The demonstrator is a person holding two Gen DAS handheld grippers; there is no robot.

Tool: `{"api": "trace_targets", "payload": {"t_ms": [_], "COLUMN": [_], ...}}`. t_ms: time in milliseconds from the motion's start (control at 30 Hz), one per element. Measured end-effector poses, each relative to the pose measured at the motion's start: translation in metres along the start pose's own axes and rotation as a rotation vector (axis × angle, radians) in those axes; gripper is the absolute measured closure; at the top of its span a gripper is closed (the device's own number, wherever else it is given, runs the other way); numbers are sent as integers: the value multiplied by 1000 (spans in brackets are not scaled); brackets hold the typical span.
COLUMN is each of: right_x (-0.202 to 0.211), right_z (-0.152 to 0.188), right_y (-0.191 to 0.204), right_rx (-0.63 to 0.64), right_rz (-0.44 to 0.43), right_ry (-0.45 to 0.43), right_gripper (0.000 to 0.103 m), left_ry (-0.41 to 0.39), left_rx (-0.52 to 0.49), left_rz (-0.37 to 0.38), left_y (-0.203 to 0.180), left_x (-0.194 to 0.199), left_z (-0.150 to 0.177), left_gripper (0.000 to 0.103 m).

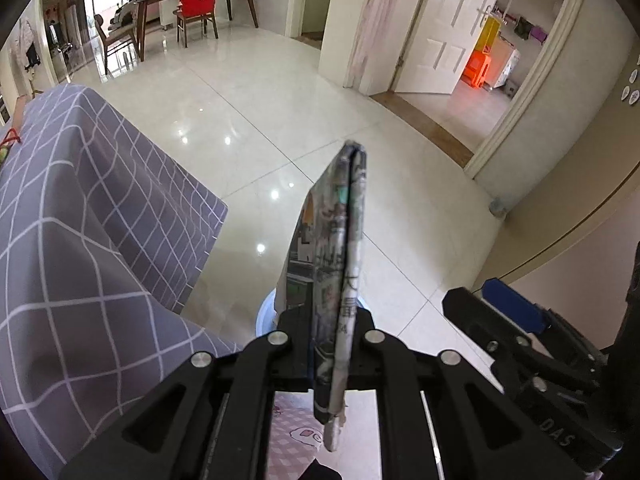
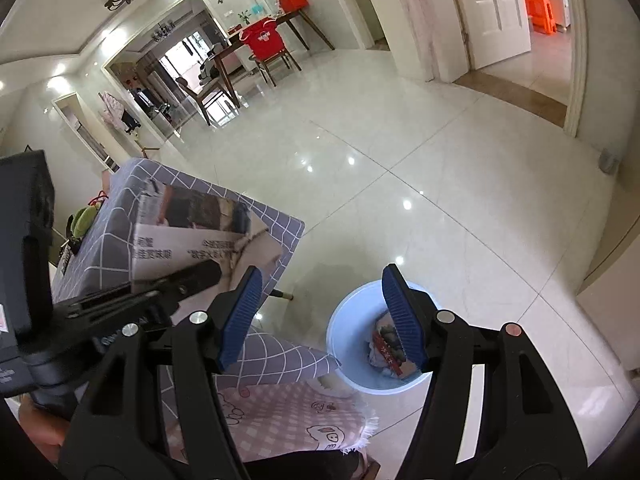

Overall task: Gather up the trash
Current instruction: 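Carry both items over the blue bin and open both tools to drop them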

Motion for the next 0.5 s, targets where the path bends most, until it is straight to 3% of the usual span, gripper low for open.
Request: {"api": "trace_targets", "payload": {"t_ms": [500], "right_x": [28], "right_z": [-14], "right_y": [-10], "right_rx": [-29], "right_rz": [43], "right_ry": [-99], "right_gripper": [40], "left_ry": [9], "left_rx": [-32], "left_rz": [25], "left_y": [-4], "left_x": [-15], "left_z": [-13], "left_gripper": [91]}}
Point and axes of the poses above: each gripper's, at about its wrist camera, not at the fingertips, and x roughly against the way its jaws point, y to its left, z to its underside, the point moved 10 cm from there along -x, roughly the way its jaws point, and after that the axes turned 11 degrees about x, right-handed, at the moved point
